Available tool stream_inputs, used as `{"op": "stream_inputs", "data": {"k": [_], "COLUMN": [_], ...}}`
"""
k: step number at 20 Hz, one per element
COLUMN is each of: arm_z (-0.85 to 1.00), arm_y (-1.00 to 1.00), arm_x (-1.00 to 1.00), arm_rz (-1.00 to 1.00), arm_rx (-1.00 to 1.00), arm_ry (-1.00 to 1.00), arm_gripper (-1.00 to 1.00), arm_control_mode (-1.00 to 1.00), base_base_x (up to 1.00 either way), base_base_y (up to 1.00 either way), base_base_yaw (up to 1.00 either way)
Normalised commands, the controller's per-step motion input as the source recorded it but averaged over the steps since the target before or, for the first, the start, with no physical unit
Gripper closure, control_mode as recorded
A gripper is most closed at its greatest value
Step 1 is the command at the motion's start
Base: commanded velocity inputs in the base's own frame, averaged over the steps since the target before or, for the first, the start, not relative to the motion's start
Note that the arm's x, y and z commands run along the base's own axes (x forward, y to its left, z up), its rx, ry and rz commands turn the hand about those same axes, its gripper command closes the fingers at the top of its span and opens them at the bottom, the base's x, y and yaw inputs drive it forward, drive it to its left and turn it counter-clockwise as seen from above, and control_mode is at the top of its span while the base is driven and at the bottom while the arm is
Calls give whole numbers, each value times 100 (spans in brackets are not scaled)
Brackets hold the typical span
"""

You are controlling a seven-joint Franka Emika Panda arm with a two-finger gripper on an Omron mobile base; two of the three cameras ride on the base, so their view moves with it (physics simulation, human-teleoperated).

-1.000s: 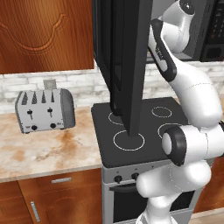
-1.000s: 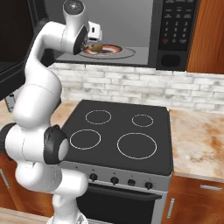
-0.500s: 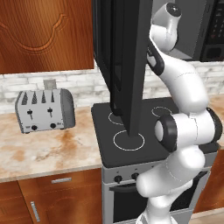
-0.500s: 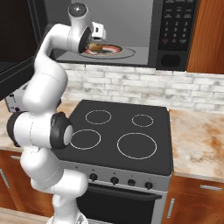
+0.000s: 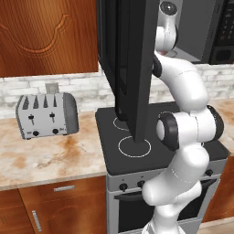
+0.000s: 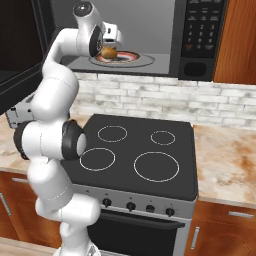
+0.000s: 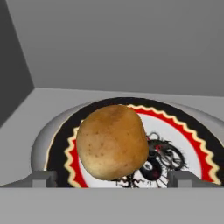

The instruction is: Retrieve the reheated potato from the microwave, then place the potato, cheese, and condiment on the cutting board.

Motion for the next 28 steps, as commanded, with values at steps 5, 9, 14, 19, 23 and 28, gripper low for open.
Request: {"op": "stream_inputs", "data": {"k": [5,9,14,19,23,28], "arm_z": [0,0,-1,-8,-18,-18], "arm_y": [0,0,5,3,1,2], "arm_x": [16,2,0,0,0,1], "arm_rz": [-5,-5,-2,0,0,-1], "arm_rx": [0,0,0,0,0,0], "arm_ry": [2,7,3,0,0,0], "arm_gripper": [-100,-100,-100,-100,-100,-100], "arm_control_mode": [-100,-100,-100,-100,-100,-100], "base_base_x": [0,0,0,0,0,0], "base_base_y": [0,0,0,0,0,0], "base_base_yaw": [0,0,0,0,0,0]}}
